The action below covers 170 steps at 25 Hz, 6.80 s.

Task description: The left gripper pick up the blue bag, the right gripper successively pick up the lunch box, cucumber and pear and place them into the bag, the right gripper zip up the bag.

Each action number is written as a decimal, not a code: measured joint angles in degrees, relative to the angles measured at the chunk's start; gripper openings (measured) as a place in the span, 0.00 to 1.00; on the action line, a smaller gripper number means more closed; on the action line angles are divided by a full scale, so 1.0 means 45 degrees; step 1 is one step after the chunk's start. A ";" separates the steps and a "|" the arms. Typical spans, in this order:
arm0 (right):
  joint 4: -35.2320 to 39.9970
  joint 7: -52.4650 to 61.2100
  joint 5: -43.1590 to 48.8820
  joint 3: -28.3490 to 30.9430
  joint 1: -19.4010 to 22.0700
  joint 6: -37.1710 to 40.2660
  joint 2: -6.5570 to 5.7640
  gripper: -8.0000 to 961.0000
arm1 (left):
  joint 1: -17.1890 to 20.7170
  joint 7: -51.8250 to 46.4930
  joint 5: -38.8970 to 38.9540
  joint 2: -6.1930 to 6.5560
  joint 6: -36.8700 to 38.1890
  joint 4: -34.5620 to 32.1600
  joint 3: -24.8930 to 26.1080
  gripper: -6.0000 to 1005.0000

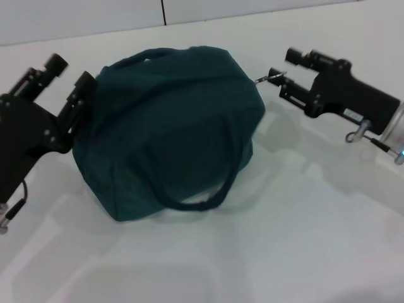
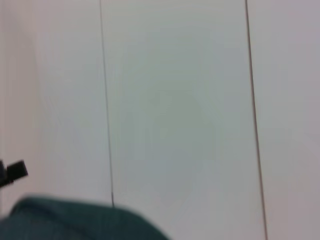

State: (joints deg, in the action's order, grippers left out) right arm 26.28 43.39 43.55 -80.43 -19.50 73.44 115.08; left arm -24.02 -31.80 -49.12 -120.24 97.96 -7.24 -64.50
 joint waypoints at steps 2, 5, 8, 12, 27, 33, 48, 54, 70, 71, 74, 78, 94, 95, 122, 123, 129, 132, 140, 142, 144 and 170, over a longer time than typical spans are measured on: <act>-0.0016 0.0253 0.0016 0.0304 0.0047 0.0792 -0.0043 0.49 | 0.0050 -0.0073 0.0007 0.0040 0.0675 -0.0063 -0.0007 0.45; 0.0023 0.0558 0.0068 0.0521 0.0112 0.2086 -0.0217 0.52 | 0.0017 -0.0450 -0.0155 0.0128 0.1423 -0.0143 -0.0089 0.56; 0.0073 0.0902 0.0144 0.0527 -0.0083 0.3458 -0.0506 0.56 | -0.0009 -0.0898 -0.0684 0.0176 0.1552 -0.0404 -0.0124 0.69; 0.0086 0.1458 0.0782 0.0446 -0.0463 0.4199 -0.0922 0.60 | 0.0052 -0.1614 -0.1848 0.0205 0.1550 -0.1068 -0.0130 0.83; -0.0274 0.1764 0.2324 0.0877 -0.0681 0.4442 -0.1226 0.59 | 0.0447 -0.1691 -0.2796 0.0228 0.1444 -0.1642 -0.0043 0.89; -0.0304 0.2011 0.3210 0.0988 -0.0141 0.3705 -0.1452 0.59 | 0.0214 -0.1806 -0.2777 0.0254 0.1206 -0.1723 -0.0041 0.89; -0.0124 0.2914 0.4973 0.2210 0.0506 0.4665 -0.2459 0.59 | -0.0542 -0.2362 -0.2848 0.0199 0.0561 -0.1770 -0.0054 0.89; -0.0082 0.3941 0.7205 0.4036 0.0382 0.5871 -0.2847 0.59 | -0.0672 -0.2582 -0.2860 0.0165 0.0543 -0.1771 -0.0115 0.89; 0.0300 0.4334 0.8615 0.7064 0.0503 0.7100 -0.2038 0.59 | -0.0628 -0.2532 -0.2827 0.0126 0.0534 -0.1724 -0.0120 0.88; 0.0300 0.4334 0.8615 0.7064 0.0503 0.7100 -0.2038 0.59 | -0.0624 -0.2530 -0.2826 0.0125 0.0534 -0.1707 -0.0121 0.88; 0.0902 0.5103 0.9604 0.7091 0.0424 0.6722 -0.2019 0.59 | -0.0594 -0.2528 -0.2825 0.0123 0.0531 -0.1680 -0.0119 0.88; 0.1077 0.5285 0.9694 0.7222 0.0440 0.7279 -0.2202 0.59 | -0.0550 -0.2525 -0.2855 0.0143 0.0529 -0.1682 -0.0120 0.88; 0.1529 0.4035 0.9636 0.8563 0.0225 0.8063 -0.0083 0.59 | -0.0236 -0.2329 -0.3487 0.0127 0.0618 -0.1757 -0.0160 0.88; 0.1442 0.3910 0.9619 0.8583 0.0203 0.8066 -0.0056 0.59 | -0.0229 -0.2328 -0.3486 0.0130 0.0620 -0.1760 -0.0160 0.88; -0.1781 0.0338 0.8180 0.8516 -0.0770 0.8167 0.0070 0.59 | -0.0338 -0.2445 -0.3786 0.0272 0.0611 -0.1810 -0.0154 0.88; -0.1832 0.0321 0.8180 0.8471 -0.0790 0.8132 0.0070 0.59 | -0.0342 -0.2450 -0.3819 0.0275 0.0583 -0.1812 -0.0153 0.88; -0.1765 0.0427 0.8269 0.7628 -0.0803 0.7960 0.0029 0.59 | -0.0336 -0.3105 -0.4448 0.0402 0.0470 -0.2152 -0.0158 0.88; -0.1724 0.0510 0.8272 0.7155 -0.0806 0.8042 -0.0007 0.59 | -0.0283 -0.3837 -0.5152 0.0429 0.0537 -0.2950 -0.0153 0.88; -0.0926 0.1977 0.8413 0.6713 -0.0940 0.8448 -0.0053 0.59 | -0.0327 -0.3952 -0.5288 0.0265 0.1078 -0.3427 -0.0130 0.87; -0.0511 0.2543 0.8543 0.6634 -0.0929 0.8497 -0.0063 0.59 | -0.0333 -0.3954 -0.5303 0.0279 0.1284 -0.3428 -0.0117 0.87; -0.0324 0.2714 0.8559 0.6655 -0.0864 0.8582 -0.0078 0.59 | -0.0326 -0.3959 -0.5305 0.0295 0.1396 -0.3430 -0.0100 0.87; -0.0058 0.3550 0.9041 0.6521 -0.0999 0.8317 -0.0360 0.59 | 0.0157 -0.3917 -0.5706 0.0322 0.1231 -0.3232 -0.0120 0.87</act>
State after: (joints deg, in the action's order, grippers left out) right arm 26.02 59.36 84.24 -51.09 -24.00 110.87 113.46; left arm -23.31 -49.43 -74.80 -118.79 103.50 -21.78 -65.04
